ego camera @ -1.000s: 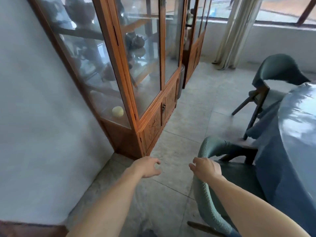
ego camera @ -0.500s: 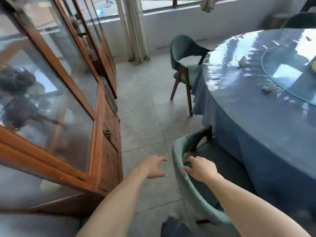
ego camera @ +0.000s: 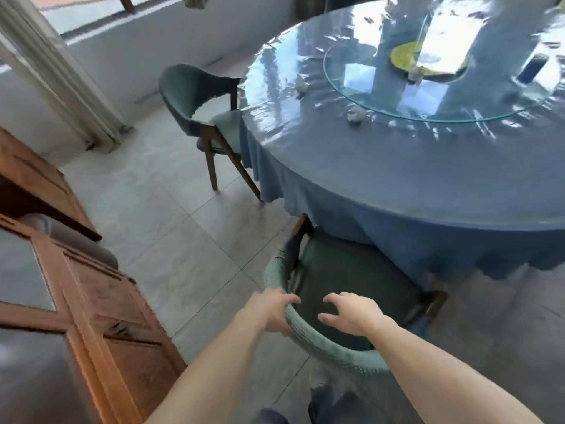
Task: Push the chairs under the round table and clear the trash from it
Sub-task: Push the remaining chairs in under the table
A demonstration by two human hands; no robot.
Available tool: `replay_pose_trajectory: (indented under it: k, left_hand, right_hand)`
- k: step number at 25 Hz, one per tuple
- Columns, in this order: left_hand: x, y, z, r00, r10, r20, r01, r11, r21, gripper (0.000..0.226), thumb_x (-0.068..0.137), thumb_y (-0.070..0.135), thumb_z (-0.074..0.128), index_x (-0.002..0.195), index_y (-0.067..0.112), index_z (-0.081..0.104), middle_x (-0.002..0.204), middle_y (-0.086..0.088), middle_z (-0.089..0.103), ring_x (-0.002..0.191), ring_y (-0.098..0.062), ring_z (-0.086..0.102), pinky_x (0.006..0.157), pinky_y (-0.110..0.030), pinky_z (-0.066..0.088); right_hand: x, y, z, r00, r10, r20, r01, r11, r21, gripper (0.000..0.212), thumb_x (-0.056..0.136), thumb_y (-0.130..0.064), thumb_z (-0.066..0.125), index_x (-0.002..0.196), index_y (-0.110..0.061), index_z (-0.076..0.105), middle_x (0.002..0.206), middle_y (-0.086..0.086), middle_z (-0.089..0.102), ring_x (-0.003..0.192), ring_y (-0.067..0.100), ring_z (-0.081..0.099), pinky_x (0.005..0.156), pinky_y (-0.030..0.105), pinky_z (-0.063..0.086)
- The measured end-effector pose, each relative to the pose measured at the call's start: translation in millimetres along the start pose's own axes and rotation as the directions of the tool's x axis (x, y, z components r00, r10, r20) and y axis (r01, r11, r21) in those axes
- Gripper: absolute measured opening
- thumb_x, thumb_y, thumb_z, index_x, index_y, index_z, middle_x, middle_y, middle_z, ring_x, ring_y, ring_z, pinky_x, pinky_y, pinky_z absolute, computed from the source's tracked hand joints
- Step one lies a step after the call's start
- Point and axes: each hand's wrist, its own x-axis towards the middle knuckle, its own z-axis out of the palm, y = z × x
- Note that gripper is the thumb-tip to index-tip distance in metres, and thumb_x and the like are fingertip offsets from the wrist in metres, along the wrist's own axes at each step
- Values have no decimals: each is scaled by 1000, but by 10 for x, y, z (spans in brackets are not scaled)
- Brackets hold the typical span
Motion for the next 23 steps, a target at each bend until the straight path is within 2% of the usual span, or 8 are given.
replay_pose_trajectory:
  k: [4,8,10,13,15,18,23]
  left_hand:
    - [237,-7,100,977,152,147,-179,965,194,83,73,43,76,145,40,36,144,1,42,134,-24,35,102,-47,38]
    - [373,-166,288,949,273,157,-308,910,277,72,79,37,67,144,40,36,144,3,41,135,-24,32,102,-64,32]
    - [418,-230,305,943,309,120,-331,898,288,59,86,37,57,142,40,38,145,2,42,135,-23,32,102,-70,29]
    - [489,-281,334,936,332,115,-352,891,286,56,89,43,56,142,37,39,144,1,42,137,-24,30,102,-77,23]
    - [517,-303,379,933,345,105,-360,889,282,56,88,47,57,141,37,40,143,1,43,136,-24,31,101,-79,21]
    - [542,-311,383,929,358,100,-371,887,276,52,90,50,57,138,37,42,139,1,45,134,-25,33,99,-80,21]
    - [629,-357,321,917,385,103,-399,877,267,45,94,47,55,137,36,44,138,1,46,135,-26,31,98,-83,18]
  right_hand:
    - [-168,76,303,984,142,102,-154,981,120,79,79,-80,47,145,-38,38,140,-2,53,127,22,52,98,41,45]
    - [-349,-75,599,968,201,150,-227,956,184,83,74,-78,57,143,-36,40,133,-2,56,122,23,55,96,40,47]
    - [-392,-198,742,961,253,109,-268,951,154,73,77,-65,63,140,-35,42,130,0,56,120,25,55,97,42,47]
    - [-390,-392,871,921,387,50,-390,906,163,55,85,-39,62,137,-34,44,127,3,54,120,28,51,97,48,44]
    - [-335,-518,976,872,486,63,-487,847,214,48,88,-25,58,134,-31,45,126,3,51,123,29,46,100,61,38]
    - [-228,-586,1045,829,553,81,-555,797,238,44,89,-15,56,129,-32,48,124,1,52,124,29,44,101,75,29]
    - [-86,-498,1065,836,547,43,-543,815,201,49,89,-4,53,125,-36,50,121,-4,56,121,28,46,97,78,29]
